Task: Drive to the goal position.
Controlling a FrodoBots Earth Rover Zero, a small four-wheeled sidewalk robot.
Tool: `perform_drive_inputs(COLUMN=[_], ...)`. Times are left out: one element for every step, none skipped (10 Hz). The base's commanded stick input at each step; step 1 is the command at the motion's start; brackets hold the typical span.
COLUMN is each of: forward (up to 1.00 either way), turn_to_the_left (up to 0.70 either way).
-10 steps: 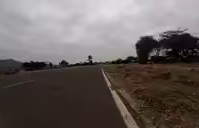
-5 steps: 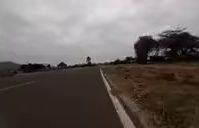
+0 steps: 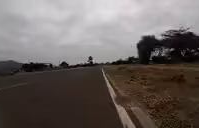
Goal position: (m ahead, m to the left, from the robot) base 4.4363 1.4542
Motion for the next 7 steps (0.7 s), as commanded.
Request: perform_drive_inputs(forward=[0.85, 0.85, 0.85, 0.85, 0.85, 0.85, 0.85], turn_to_the_left=[-0.05, -0.01, 0.0, -0.24, -0.12, 0.0, -0.03])
